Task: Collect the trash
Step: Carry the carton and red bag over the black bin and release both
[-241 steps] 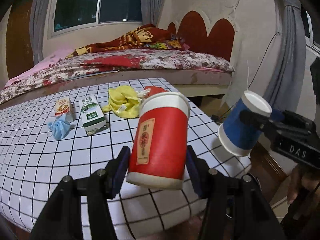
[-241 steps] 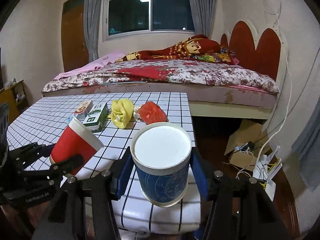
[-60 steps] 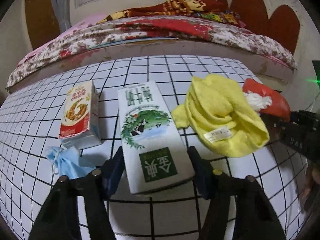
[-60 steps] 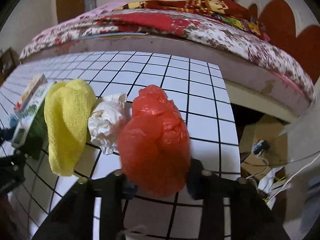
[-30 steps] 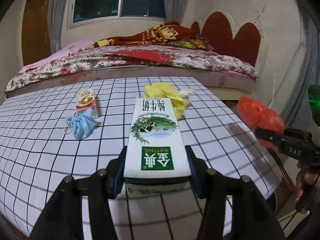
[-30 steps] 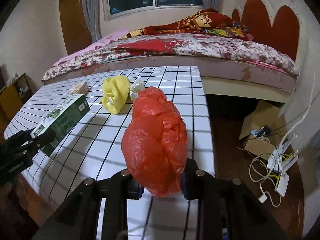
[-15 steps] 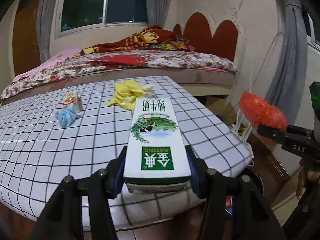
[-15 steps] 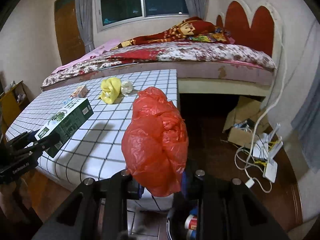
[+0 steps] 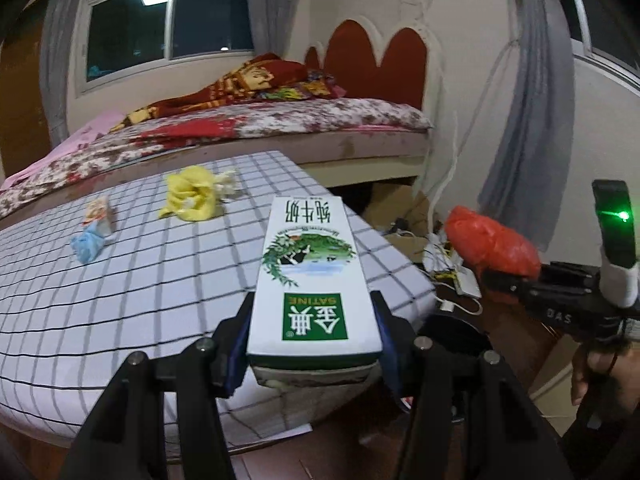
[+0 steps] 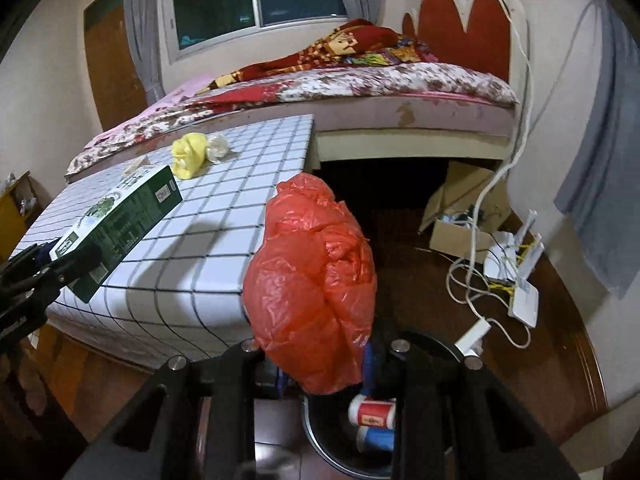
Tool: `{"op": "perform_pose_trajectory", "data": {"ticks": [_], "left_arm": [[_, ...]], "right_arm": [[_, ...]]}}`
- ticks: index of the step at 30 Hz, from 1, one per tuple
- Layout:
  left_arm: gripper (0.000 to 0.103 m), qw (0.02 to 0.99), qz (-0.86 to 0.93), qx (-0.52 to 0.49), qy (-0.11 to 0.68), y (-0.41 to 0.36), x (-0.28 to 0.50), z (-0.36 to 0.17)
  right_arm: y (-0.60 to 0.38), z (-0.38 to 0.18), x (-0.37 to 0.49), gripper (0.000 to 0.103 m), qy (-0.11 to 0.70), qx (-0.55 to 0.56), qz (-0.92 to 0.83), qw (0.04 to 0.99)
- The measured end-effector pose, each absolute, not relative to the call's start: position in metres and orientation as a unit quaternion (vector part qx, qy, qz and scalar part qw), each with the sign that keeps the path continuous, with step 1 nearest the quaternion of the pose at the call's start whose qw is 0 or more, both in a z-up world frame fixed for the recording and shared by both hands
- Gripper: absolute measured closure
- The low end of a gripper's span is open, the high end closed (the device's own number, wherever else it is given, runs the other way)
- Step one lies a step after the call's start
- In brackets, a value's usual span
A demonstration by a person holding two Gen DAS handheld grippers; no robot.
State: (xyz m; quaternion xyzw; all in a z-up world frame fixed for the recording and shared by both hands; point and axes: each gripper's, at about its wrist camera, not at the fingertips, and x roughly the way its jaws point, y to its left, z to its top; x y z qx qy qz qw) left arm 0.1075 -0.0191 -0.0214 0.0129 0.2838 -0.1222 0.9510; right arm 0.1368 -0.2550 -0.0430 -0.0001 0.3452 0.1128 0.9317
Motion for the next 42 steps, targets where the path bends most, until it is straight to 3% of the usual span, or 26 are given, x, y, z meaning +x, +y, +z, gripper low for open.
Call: {"op": "perform_pose_trajectory", "data": {"ticks": [21, 42], "left_arm": [[0.049, 0.912, -0.24, 0.057, 0.327, -0.133, 0.087, -0.052], [0.049, 0.873, -0.264, 0.052, 0.406, -0.163, 0.112, -0.109]], "right_arm": [[-0.335, -0.088, 0.104, 0.074, 0.382, -0.016, 0.035, 0.923], [-0.351, -0.13, 0.11, 0.074, 0.438, -0.015, 0.045, 0.898]]}}
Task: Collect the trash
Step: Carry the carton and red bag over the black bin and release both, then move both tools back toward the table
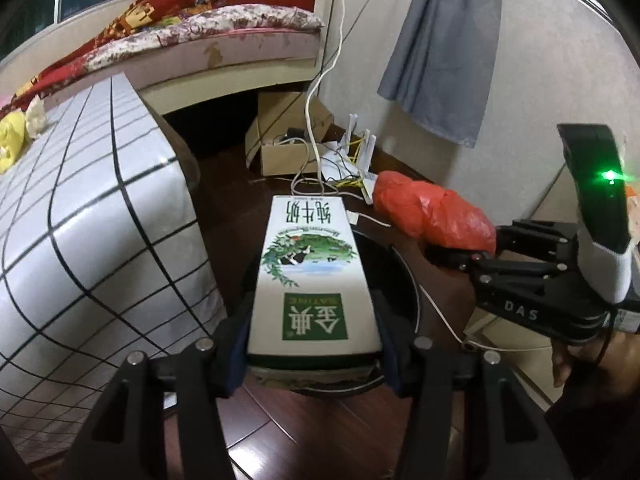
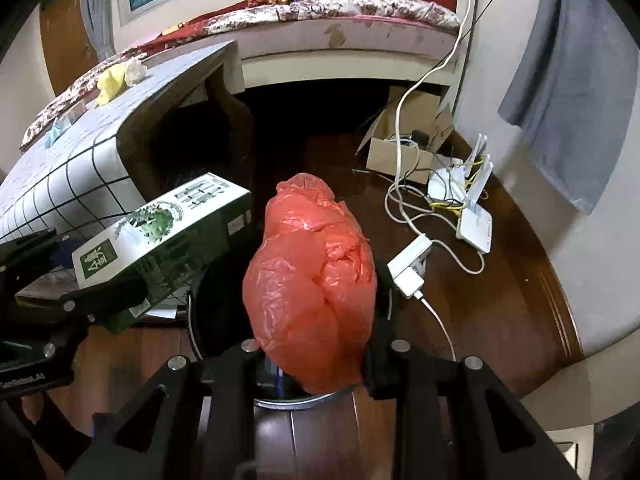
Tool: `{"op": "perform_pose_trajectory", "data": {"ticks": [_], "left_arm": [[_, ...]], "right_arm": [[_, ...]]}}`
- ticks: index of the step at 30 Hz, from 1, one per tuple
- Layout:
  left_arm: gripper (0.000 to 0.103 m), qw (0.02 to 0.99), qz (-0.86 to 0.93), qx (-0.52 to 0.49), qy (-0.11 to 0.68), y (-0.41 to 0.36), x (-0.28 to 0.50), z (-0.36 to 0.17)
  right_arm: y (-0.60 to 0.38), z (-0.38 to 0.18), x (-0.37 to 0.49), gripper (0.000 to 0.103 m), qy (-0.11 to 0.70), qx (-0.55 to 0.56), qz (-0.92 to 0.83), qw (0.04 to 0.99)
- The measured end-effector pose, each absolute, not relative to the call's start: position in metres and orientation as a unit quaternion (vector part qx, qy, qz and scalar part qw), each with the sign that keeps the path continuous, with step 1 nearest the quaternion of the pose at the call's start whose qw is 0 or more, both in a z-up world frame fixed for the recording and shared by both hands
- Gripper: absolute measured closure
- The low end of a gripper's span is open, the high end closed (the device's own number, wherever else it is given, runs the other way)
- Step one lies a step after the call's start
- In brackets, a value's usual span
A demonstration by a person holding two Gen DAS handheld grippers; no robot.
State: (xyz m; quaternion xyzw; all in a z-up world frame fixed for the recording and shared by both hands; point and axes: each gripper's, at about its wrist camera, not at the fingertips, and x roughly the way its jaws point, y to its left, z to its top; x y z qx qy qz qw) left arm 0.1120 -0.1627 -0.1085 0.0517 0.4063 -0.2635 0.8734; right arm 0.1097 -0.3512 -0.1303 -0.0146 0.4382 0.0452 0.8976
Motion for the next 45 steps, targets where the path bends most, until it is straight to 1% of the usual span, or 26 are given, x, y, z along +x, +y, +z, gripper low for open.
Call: {"op": "perform_pose_trajectory", "data": {"ticks": [16, 18, 19, 20, 21, 22, 24, 25, 26, 28, 35, 45], "left_arm": [[0.048, 0.859, -0.262, 0.034, 0.438, -0.167, 0.133, -0.137], [0.047, 0.855, -0.272, 0.024, 0.44, -0.167, 0.134, -0.141], [0.041, 0.856, -0.27, 0.024, 0.44, -0.168, 0.135, -0.144], [0.023, 0.856, -0.264, 0.027, 0.444, -0.169, 0.137, -0.147], [0.019, 0.857, -0.256, 0.029, 0.446, -0.168, 0.136, -0.15], [0.018, 0.859, -0.249, 0.031, 0.447, -0.167, 0.136, -0.152], [0.018, 0.859, -0.231, 0.03, 0.456, -0.162, 0.135, -0.157], [0.013, 0.859, -0.222, 0.029, 0.46, -0.158, 0.135, -0.16], [0.008, 0.862, -0.209, 0.028, 0.461, -0.154, 0.134, -0.161], [0.004, 0.868, -0.186, 0.028, 0.46, -0.147, 0.131, -0.164], [0.004, 0.874, -0.164, 0.031, 0.457, -0.134, 0.126, -0.165], [0.004, 0.883, -0.16, 0.026, 0.44, -0.124, 0.119, -0.147]], "right_arm": [[-0.345, -0.16, 0.134, 0.074, 0.473, -0.036, 0.065, 0.878], [-0.345, -0.165, 0.137, 0.074, 0.479, -0.034, 0.072, 0.874], [-0.344, -0.168, 0.14, 0.068, 0.481, -0.043, 0.067, 0.873], [-0.344, -0.174, 0.143, 0.037, 0.487, -0.058, 0.051, 0.87], [-0.346, -0.179, 0.144, 0.02, 0.493, -0.059, 0.038, 0.867], [-0.348, -0.181, 0.145, 0.01, 0.493, -0.057, 0.034, 0.868], [-0.352, -0.181, 0.146, 0.01, 0.496, -0.064, 0.018, 0.866], [-0.354, -0.181, 0.146, 0.01, 0.496, -0.066, 0.012, 0.866], [-0.356, -0.18, 0.147, 0.006, 0.499, -0.063, 0.005, 0.864], [-0.358, -0.18, 0.147, 0.001, 0.504, -0.059, -0.001, 0.862], [-0.349, -0.178, 0.145, 0.001, 0.506, -0.077, -0.006, 0.859], [-0.332, -0.159, 0.136, 0.001, 0.486, -0.089, 0.007, 0.869]]}}
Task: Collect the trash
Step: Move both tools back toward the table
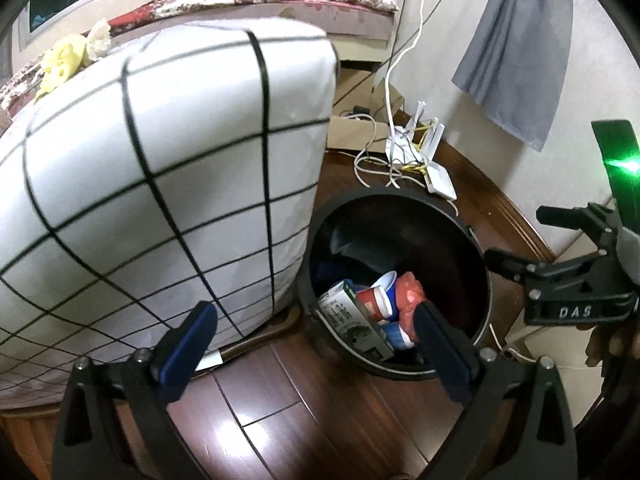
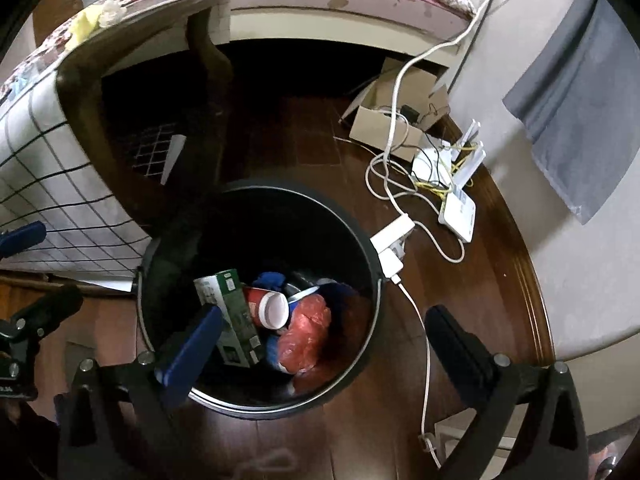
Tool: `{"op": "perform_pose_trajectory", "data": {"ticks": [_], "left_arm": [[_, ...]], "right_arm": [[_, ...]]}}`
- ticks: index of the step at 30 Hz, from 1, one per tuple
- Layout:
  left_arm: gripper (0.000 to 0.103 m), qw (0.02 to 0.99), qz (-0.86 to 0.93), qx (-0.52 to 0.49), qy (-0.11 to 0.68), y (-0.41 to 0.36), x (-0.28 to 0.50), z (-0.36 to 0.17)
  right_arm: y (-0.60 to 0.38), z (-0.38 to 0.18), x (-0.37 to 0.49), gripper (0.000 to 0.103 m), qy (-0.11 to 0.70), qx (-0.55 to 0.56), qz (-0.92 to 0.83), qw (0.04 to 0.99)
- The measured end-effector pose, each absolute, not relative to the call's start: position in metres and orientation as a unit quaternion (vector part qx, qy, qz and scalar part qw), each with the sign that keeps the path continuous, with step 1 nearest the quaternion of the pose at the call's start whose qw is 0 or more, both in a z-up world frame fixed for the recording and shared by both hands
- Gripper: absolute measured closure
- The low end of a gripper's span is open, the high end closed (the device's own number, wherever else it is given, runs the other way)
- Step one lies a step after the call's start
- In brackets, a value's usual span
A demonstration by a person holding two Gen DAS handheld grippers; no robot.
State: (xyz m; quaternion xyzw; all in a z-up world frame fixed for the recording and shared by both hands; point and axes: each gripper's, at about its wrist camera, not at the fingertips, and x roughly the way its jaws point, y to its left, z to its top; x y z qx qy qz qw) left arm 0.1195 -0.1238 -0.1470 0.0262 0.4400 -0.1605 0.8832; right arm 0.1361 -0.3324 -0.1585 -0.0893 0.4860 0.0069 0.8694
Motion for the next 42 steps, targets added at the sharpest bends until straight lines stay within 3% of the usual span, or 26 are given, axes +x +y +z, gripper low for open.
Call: {"op": "perform_pose_trajectory", "data": {"ticks": [42], "left_arm": [[0.004, 0.935, -0.032, -0.019, 0.353, -0.005, 0.103, -0.063]], "right_arm": [[-0.212, -0.041, 0.125, 0.001, 0.322, -0.087, 0.108, 0.937]]}}
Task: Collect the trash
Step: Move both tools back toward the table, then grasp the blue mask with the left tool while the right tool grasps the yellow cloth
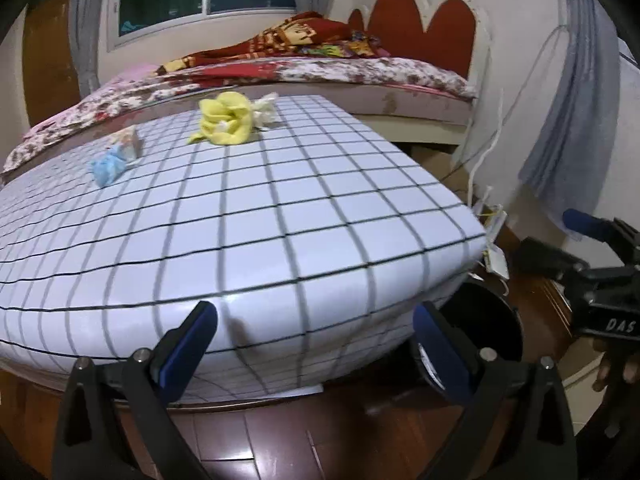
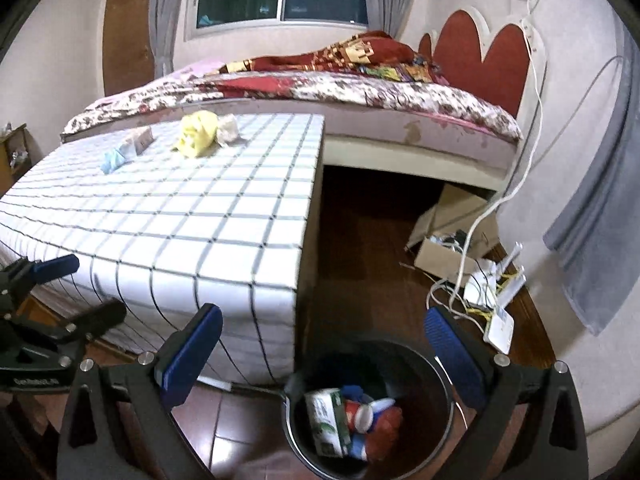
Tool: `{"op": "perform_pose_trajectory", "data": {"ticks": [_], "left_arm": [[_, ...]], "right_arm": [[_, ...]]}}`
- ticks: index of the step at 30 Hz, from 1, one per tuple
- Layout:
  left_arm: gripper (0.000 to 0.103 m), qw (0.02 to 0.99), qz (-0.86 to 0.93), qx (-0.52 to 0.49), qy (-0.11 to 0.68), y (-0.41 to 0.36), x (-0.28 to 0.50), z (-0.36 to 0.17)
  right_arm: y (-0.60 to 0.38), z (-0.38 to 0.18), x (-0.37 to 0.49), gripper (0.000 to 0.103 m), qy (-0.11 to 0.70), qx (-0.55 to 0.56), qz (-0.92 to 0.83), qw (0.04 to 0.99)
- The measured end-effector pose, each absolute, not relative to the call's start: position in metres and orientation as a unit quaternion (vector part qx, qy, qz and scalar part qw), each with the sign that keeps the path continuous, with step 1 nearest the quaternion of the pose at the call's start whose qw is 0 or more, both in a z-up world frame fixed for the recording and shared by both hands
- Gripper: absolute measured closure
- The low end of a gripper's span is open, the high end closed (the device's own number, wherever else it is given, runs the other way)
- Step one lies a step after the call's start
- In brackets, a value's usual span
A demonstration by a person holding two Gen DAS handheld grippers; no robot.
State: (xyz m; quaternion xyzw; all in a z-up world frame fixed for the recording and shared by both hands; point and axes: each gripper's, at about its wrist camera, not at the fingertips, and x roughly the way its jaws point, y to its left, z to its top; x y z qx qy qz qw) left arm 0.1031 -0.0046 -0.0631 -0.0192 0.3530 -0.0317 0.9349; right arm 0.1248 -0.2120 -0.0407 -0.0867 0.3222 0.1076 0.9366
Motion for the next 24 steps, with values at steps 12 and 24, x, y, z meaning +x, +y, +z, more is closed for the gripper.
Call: {"op": "perform_pose_trajectory", "data": {"ticks": [12, 24], "left_arm": [[0.004, 0.94, 0.05, -0.028, 0.337, 0.083, 0.113, -0.05], [0.004, 0.934, 0.135, -0.029, 0.331, 0.184, 0.175, -0.032]], "right_arm": [[-0.162, -0.028, 0.143, 0.001, 0.314, -0.065, 0.166, 0.933], [-0.054, -0.003, 0.222, 0.001, 0.313, -0.078, 0.237, 0.916]]}}
